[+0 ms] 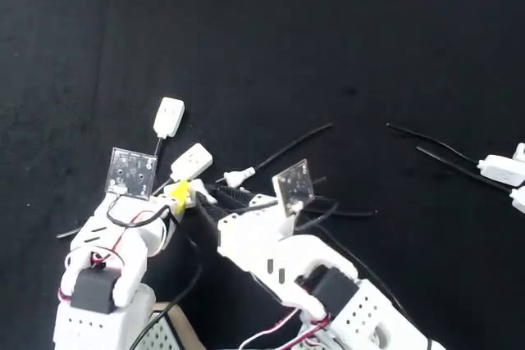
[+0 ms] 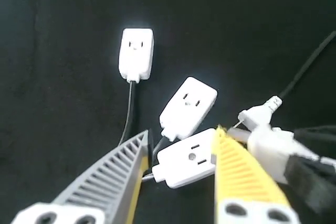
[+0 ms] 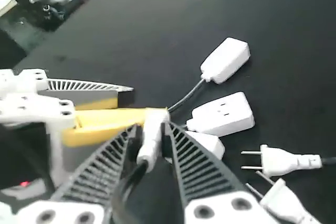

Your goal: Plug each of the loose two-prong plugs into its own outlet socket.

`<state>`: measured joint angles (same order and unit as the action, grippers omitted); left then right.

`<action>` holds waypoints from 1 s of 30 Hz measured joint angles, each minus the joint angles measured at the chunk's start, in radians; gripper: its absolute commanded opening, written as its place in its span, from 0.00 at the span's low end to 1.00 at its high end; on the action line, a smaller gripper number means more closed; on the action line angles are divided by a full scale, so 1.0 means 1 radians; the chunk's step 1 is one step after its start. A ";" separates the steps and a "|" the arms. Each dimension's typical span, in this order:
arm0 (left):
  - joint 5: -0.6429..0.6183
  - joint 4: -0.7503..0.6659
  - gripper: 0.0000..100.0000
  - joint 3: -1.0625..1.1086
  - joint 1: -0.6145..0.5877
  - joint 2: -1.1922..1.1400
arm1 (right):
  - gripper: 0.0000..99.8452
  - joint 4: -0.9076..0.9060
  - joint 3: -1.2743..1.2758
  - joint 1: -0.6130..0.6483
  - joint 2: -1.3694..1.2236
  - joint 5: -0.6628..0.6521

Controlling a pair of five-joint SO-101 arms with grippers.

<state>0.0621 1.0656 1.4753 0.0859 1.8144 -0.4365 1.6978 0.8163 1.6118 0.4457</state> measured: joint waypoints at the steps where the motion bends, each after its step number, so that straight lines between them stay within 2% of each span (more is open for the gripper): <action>1: 0.000 0.000 0.20 -0.005 0.000 0.002 | 0.01 -0.011 0.000 -0.003 -0.003 -0.002; 5: 0.014 -0.003 0.20 -0.008 -0.002 0.008 | 0.01 -0.015 0.000 -0.034 -0.014 -0.002; 9: 0.106 -0.003 0.20 0.011 -0.002 0.005 | 0.01 -0.044 -0.040 -0.107 -0.014 -0.002; 13: 0.149 -0.005 0.20 0.037 -0.002 0.005 | 0.01 -0.152 -0.135 -0.129 -0.014 0.002; 18: 0.149 -0.092 0.20 0.107 -0.002 0.005 | 0.01 -0.256 -0.255 -0.130 -0.012 0.074; 20: 0.149 -0.121 0.20 0.121 0.015 0.005 | 0.01 -0.267 -0.267 -0.110 -0.012 0.089; 25: 0.106 -0.149 0.20 0.133 0.166 0.003 | 0.01 -0.278 -0.269 -0.015 -0.012 0.097; 30: 0.098 -0.186 0.20 0.149 0.153 0.003 | 0.01 -0.344 -0.288 0.020 -0.012 0.097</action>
<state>0.1603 0.8800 1.6241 0.2394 1.8174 -0.7802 1.4093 0.8362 1.5996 0.5424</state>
